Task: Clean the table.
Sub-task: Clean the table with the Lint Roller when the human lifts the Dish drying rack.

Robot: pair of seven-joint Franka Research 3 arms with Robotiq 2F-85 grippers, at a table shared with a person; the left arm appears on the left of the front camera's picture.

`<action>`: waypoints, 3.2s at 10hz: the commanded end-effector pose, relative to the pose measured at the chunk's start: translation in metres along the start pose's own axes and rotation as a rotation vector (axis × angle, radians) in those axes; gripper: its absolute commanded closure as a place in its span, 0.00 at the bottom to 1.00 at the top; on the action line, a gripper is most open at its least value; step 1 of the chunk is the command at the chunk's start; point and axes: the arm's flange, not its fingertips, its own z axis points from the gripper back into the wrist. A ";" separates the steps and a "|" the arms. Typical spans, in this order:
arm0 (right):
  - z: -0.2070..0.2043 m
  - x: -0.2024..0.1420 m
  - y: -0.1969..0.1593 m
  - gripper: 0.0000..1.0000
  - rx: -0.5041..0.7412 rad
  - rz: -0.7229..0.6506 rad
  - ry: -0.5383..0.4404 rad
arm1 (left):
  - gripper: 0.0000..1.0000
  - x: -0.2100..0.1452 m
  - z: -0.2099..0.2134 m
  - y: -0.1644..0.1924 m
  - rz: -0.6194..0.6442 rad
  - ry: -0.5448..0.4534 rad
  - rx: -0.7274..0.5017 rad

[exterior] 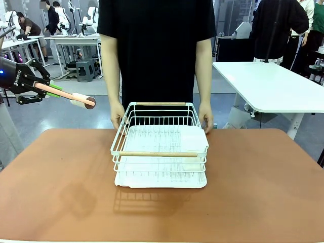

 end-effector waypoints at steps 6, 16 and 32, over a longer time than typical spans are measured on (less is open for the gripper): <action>-0.001 -0.001 0.002 0.00 0.014 0.013 -0.005 | 0.99 0.000 0.000 0.000 0.001 -0.002 -0.001; -0.001 -0.001 0.002 0.00 0.014 0.013 -0.005 | 0.99 0.000 0.000 0.000 0.001 -0.002 -0.001; -0.001 -0.001 0.002 0.00 0.014 0.013 -0.005 | 0.79 -0.011 -0.118 -0.024 -0.845 0.515 0.500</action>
